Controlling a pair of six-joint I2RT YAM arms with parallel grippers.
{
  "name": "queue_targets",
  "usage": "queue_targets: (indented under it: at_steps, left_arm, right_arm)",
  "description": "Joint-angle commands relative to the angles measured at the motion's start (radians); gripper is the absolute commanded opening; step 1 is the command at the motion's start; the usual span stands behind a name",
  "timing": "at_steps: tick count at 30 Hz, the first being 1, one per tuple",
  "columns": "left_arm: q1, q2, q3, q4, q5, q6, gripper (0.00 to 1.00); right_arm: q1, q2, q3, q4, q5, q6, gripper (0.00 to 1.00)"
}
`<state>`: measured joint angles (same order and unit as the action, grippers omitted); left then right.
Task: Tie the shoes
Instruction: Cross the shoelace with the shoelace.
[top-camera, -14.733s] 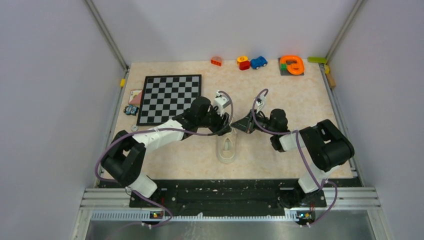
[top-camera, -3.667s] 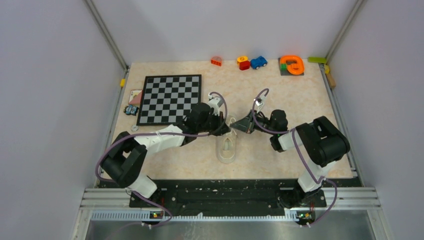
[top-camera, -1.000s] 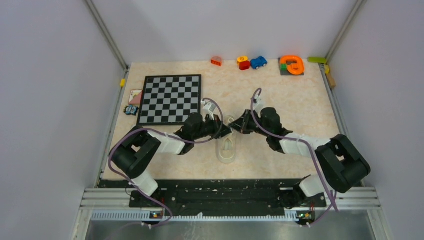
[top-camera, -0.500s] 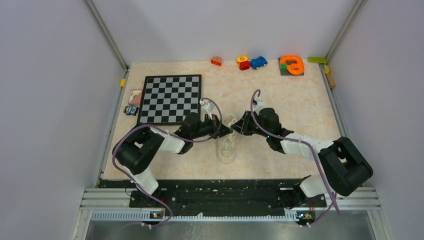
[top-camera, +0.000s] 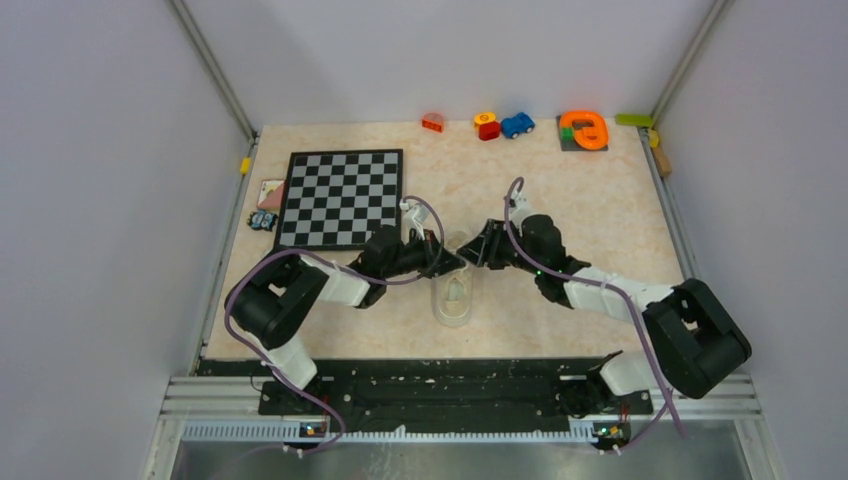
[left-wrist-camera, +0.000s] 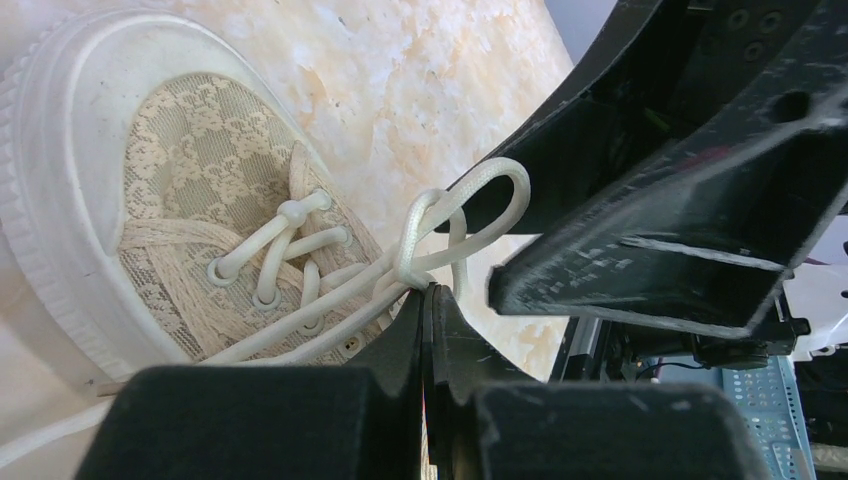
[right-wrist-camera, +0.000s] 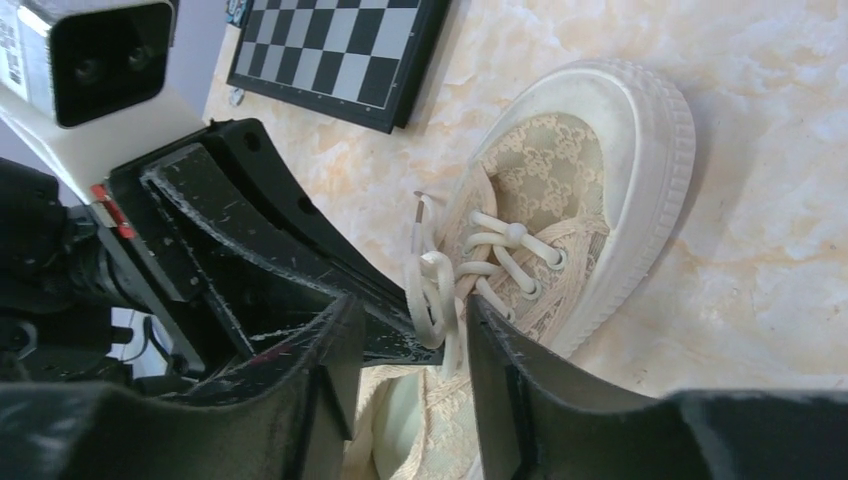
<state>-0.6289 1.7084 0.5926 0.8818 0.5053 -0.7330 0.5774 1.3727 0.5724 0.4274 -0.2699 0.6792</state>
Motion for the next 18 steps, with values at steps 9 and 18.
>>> queue_targets:
  at_steps: [9,18]
  left_arm:
    - [0.005,-0.006,0.013,-0.002,0.011,0.019,0.00]
    - [0.006,-0.002,0.018,0.000,0.013,0.016,0.00]
  right_arm:
    - [-0.072,-0.105,0.015,0.005,-0.027,-0.010,0.61]
    - [-0.134,-0.217,-0.058,-0.065,-0.003,-0.039,0.47]
